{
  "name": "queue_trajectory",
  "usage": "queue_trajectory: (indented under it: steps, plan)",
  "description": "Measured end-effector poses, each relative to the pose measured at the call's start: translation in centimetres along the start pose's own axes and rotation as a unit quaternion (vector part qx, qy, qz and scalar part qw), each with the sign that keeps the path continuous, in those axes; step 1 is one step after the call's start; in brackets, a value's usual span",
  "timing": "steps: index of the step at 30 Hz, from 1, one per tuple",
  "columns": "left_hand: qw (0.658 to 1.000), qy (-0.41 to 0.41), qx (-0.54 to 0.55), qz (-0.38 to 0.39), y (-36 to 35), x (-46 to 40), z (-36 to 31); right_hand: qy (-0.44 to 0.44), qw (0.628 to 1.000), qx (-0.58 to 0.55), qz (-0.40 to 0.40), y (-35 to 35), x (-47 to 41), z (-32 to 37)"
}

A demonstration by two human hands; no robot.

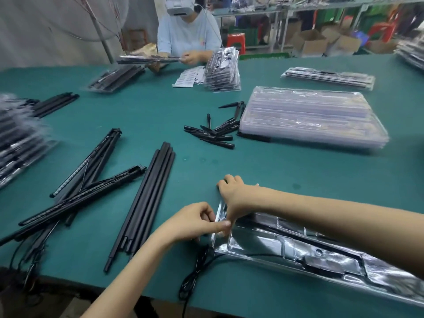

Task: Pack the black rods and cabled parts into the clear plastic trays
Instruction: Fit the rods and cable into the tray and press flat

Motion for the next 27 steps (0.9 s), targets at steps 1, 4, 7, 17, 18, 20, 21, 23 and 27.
queue_trajectory:
  steps: [1,4,7,17,18,20,21,23,27]
  plan:
    - [1.000,0.001,-0.009,0.004,0.1,-0.3,-0.3,-0.002,1.000,0.000,0.001,0.0,0.0,0.1]
    - [0.999,-0.007,-0.010,0.034,0.4,-1.0,-0.4,0.003,1.000,-0.002,0.002,0.0,0.0,0.1]
    - [0.998,-0.021,0.015,0.059,0.7,-1.3,0.2,-0.012,1.000,-0.003,0.006,-0.1,0.0,0.2]
    - [0.991,0.000,-0.131,0.028,0.2,-2.8,-0.3,-0.015,0.999,-0.033,-0.003,-0.6,-1.0,0.5]
    - [0.989,0.008,-0.146,0.030,0.2,-2.9,-0.4,-0.013,0.999,-0.035,-0.007,-0.7,-1.2,0.4]
    - [0.985,0.018,-0.170,0.025,0.1,-3.1,-0.7,-0.008,0.999,-0.032,-0.011,-0.9,-1.5,0.3]
    - [0.984,0.018,-0.176,0.021,0.0,-2.9,-0.8,-0.005,0.999,-0.030,-0.010,-1.0,-1.5,0.3]
    - [0.984,0.013,-0.176,0.006,-0.3,-2.0,-1.1,0.008,1.000,-0.027,-0.006,-1.0,-1.5,0.4]
    - [0.980,0.011,-0.181,-0.077,-1.1,1.0,-0.5,0.056,0.998,-0.022,-0.014,-0.3,-0.9,-0.2]
Point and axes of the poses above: each hand's wrist, its own x-axis away from the middle knuckle, its own y-axis out of the back of the hand, z = x × y, the point moved 3 cm from there along -x, towards the middle knuckle, and after that the axes turned 7 degrees about -x, right-handed, at the moved point
